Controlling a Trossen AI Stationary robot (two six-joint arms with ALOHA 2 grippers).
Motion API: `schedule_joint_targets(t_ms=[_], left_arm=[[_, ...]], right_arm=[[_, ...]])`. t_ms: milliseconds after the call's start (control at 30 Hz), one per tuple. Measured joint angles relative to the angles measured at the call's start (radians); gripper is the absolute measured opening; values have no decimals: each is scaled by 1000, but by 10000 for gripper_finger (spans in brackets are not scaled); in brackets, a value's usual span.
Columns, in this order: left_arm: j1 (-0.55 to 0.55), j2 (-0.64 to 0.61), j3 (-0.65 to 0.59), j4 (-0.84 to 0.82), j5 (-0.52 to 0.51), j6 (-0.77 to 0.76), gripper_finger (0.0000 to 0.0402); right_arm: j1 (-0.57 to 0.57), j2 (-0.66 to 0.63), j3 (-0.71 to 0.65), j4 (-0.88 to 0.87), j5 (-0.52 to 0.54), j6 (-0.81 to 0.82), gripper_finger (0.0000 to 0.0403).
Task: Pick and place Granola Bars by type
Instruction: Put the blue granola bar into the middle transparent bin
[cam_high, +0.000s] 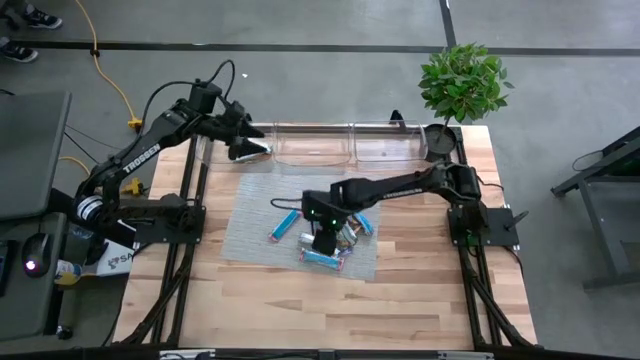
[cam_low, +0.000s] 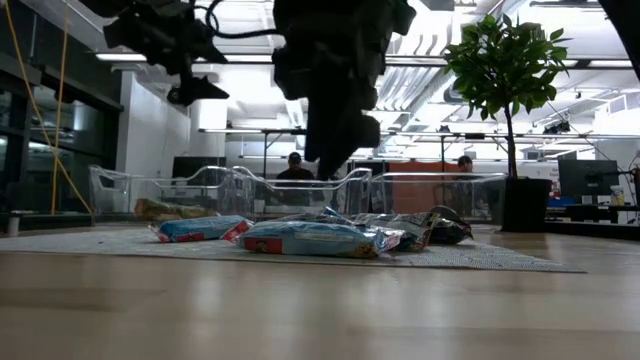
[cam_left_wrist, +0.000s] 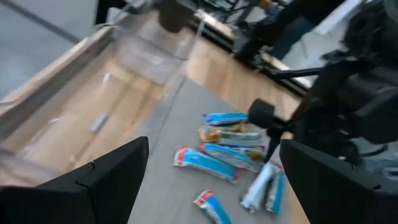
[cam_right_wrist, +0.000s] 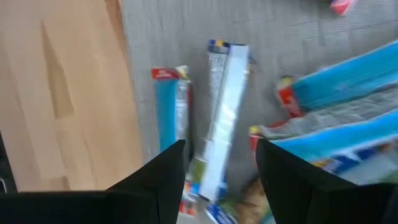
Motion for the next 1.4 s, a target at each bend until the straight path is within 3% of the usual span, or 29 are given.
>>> schedule_joint_targets(t_ms=[300, 867, 1233, 1400], left_arm=[[0, -2, 0, 3, 50, 6, 357], [0, -2, 0, 1, 20, 5, 357], [0, -1, 0, 1, -6, -15, 357], [0, -1, 0, 1, -15, -18, 357]], right_arm=[[45, 0, -125, 288, 44, 18, 179], [52, 1, -286, 460, 99, 49, 179], [78, 49, -297, 513, 113, 44, 172], [98, 57, -295, 513, 179, 44, 150]])
